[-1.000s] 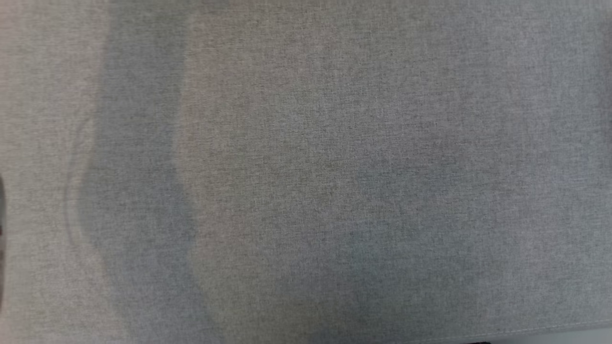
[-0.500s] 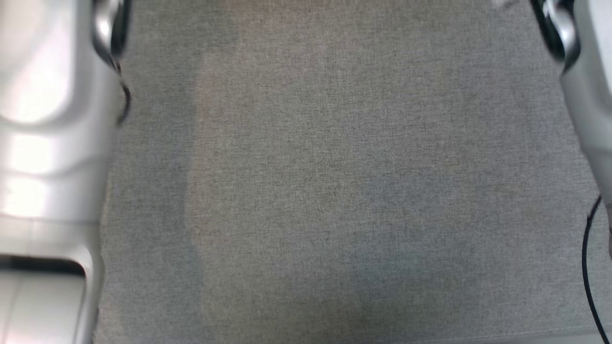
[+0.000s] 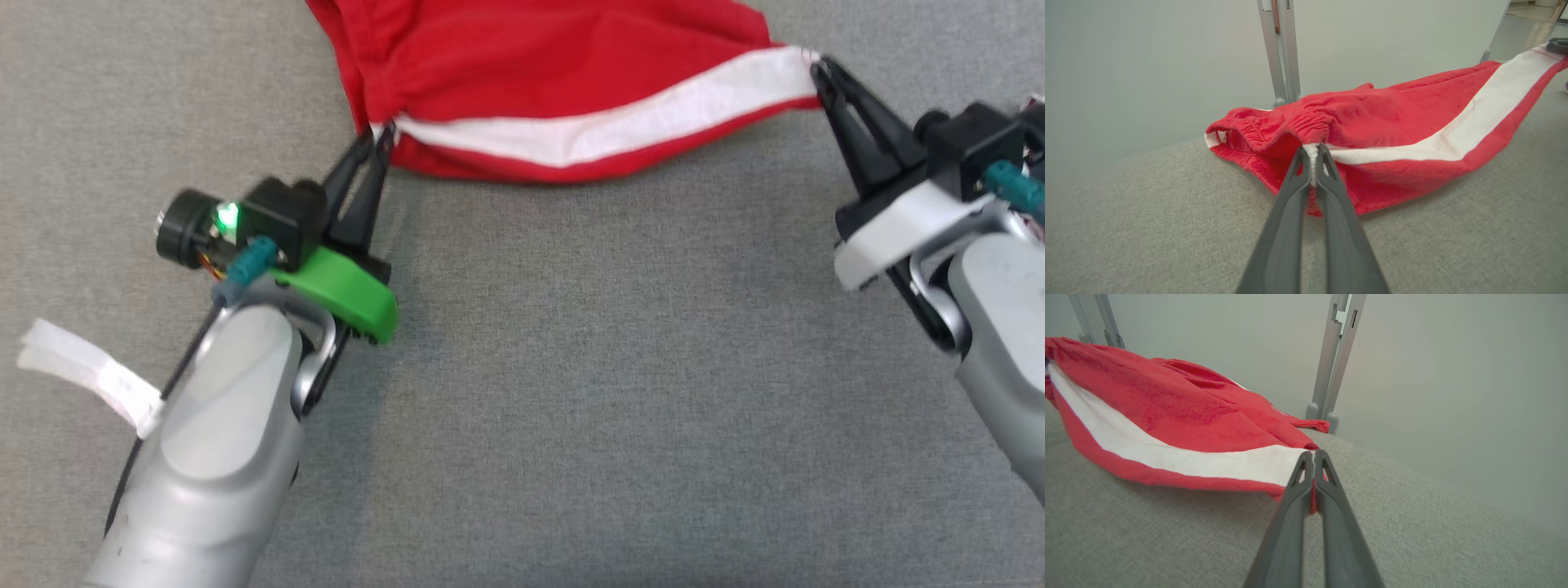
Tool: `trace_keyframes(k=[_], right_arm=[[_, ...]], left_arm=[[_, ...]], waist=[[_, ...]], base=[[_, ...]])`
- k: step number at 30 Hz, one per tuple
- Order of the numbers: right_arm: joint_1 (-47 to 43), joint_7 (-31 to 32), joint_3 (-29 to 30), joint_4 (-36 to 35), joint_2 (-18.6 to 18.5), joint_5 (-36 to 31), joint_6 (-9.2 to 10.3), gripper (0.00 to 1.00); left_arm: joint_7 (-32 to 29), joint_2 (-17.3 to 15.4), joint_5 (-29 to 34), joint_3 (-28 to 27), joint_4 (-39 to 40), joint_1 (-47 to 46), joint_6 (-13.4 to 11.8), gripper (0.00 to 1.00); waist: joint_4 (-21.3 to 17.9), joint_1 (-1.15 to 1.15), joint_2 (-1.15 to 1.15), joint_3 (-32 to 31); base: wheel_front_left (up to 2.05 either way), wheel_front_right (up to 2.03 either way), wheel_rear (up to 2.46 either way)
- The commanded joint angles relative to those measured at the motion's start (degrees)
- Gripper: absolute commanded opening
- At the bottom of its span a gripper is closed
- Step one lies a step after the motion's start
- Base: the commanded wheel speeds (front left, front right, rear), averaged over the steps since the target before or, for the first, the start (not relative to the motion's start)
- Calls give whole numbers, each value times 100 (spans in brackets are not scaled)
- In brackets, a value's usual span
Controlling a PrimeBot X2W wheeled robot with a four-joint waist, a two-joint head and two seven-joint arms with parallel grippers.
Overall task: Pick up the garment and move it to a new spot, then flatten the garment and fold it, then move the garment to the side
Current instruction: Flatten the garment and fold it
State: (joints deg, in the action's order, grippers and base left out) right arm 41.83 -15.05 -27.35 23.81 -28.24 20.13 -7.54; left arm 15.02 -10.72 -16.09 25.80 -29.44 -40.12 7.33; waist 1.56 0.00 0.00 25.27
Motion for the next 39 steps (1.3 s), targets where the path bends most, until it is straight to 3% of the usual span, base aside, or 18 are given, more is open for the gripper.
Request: trace_keyframes(k=[1, 20, 32, 39], right_arm=[[-191, -14, -79, -47, -59, 93, 12, 0], [-1620, -15, -740, -179, -926, 896, 12, 0], [-2952, 100, -1012, -1107, -1745, 1349, 12, 0], [-3073, 398, -571, -1872, -2337, 1430, 12, 0]], left_arm=[[18, -85, 61, 69, 66, 171, 12, 0], [18, -414, 85, 938, 817, 1801, 12, 0], [18, -653, 31, 1180, 1563, 3064, 13, 0], [18, -610, 128, 1044, 1984, 3250, -10, 0]], waist=[[115, 0, 0, -361], [137, 0, 0, -1500], [94, 0, 0, -1820], [191, 0, 0, -1746]], base=[[0, 0, 0], [0, 0, 0], [0, 0, 0], [0, 0, 0]])
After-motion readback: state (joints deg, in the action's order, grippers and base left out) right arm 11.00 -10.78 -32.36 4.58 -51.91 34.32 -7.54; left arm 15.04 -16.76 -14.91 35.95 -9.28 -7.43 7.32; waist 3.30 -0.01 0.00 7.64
